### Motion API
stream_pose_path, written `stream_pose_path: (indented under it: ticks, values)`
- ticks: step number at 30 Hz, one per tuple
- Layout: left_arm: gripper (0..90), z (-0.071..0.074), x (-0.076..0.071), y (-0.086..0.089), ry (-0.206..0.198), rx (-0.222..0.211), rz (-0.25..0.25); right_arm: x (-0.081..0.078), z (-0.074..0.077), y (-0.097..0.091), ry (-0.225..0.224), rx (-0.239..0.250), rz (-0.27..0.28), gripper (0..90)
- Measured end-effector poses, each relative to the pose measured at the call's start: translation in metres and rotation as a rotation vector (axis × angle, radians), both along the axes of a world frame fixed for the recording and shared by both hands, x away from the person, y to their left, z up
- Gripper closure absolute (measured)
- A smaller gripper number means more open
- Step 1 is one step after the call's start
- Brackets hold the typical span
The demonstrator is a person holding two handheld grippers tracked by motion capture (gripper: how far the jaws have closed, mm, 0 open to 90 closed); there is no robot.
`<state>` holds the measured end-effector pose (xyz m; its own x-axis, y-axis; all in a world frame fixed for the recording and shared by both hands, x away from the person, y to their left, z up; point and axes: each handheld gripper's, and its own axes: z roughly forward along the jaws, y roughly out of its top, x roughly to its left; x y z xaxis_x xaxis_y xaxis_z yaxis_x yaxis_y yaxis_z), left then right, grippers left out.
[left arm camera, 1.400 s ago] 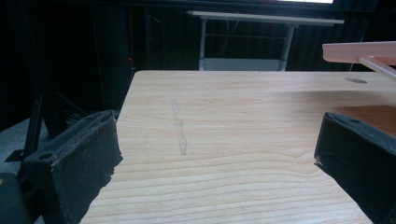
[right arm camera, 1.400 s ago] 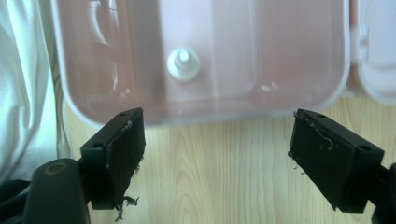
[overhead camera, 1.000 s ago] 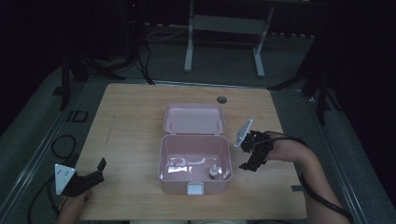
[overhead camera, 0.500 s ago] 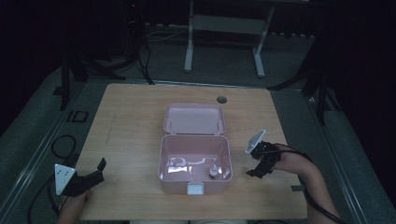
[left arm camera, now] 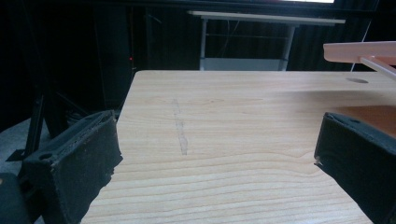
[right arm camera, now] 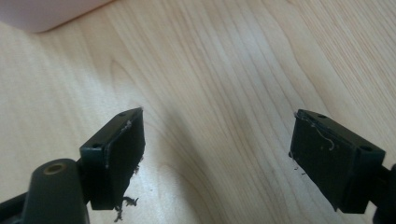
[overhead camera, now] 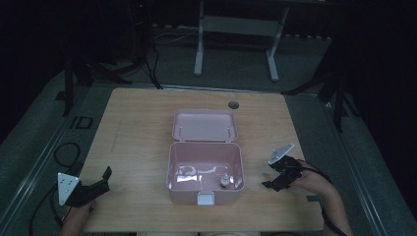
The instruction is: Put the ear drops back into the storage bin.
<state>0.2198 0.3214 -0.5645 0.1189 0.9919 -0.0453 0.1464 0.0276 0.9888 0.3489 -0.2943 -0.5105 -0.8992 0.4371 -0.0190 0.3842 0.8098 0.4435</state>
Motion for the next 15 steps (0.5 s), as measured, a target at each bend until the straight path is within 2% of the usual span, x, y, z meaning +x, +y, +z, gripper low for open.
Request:
stream_pose_path:
  ticks: [2, 6, 10, 15]
  values:
    - [0.4, 0.000, 0.000, 0.000, 0.000, 0.000, 0.000, -0.001, -0.004, -0.004, -0.013, 0.025, -0.034, 16.8]
    - [0.4, 0.000, 0.000, 0.000, 0.000, 0.000, 0.000, -0.004, -0.010, -0.011, -0.071, 0.051, -0.101, 16.8]
    - [0.4, 0.000, 0.000, 0.000, 0.000, 0.000, 0.001, -0.009, -0.017, -0.016, -0.127, 0.047, -0.171, 14.8]
    - [0.4, 0.000, 0.000, 0.000, 0.000, 0.001, 0.001, -0.011, -0.023, -0.017, -0.150, 0.053, -0.222, 13.8]
